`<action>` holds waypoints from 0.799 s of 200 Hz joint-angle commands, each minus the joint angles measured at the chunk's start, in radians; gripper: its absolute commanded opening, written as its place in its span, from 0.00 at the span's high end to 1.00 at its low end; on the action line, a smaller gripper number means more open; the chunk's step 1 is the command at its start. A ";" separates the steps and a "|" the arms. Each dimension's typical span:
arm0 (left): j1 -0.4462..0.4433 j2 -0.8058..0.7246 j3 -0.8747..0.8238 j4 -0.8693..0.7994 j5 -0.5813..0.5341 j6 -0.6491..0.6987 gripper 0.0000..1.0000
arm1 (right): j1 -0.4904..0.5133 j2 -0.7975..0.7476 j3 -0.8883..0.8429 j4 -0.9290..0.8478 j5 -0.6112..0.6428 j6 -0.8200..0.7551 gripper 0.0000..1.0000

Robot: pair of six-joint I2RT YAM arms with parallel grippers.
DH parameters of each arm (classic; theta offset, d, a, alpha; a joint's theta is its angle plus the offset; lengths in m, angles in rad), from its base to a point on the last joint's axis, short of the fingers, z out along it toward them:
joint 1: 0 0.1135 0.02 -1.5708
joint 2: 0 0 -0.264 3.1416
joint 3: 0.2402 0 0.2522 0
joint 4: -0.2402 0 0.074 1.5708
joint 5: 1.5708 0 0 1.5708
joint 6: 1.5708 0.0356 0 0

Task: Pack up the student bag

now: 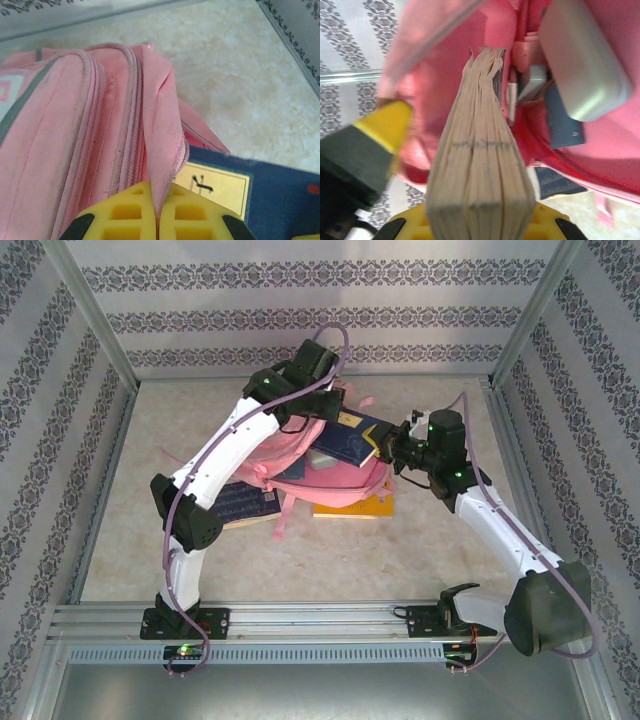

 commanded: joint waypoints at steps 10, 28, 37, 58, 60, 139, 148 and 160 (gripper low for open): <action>0.029 -0.084 0.082 -0.024 -0.025 -0.008 1.00 | -0.001 -0.022 -0.031 -0.077 0.046 -0.158 1.00; 0.041 -0.086 0.096 -0.045 -0.017 0.003 1.00 | 0.002 -0.005 -0.056 -0.045 0.050 -0.172 1.00; 0.047 -0.086 0.095 -0.050 -0.010 0.006 1.00 | 0.006 0.008 -0.059 -0.016 0.043 -0.166 1.00; 0.059 -0.077 0.104 -0.053 0.012 0.001 1.00 | 0.028 0.045 -0.052 0.073 0.037 -0.124 1.00; 0.059 -0.076 0.106 -0.053 0.012 0.000 1.00 | 0.032 0.050 -0.050 0.080 0.037 -0.121 1.00; 0.067 -0.052 0.148 -0.038 0.037 -0.012 1.00 | 0.170 0.280 0.107 0.247 0.117 -0.002 1.00; 0.068 -0.052 0.148 -0.035 0.045 -0.016 1.00 | 0.183 0.310 0.135 0.239 0.129 -0.005 1.00; 0.066 -0.050 0.148 -0.031 0.052 -0.022 1.00 | 0.201 0.343 0.162 0.226 0.161 0.004 1.00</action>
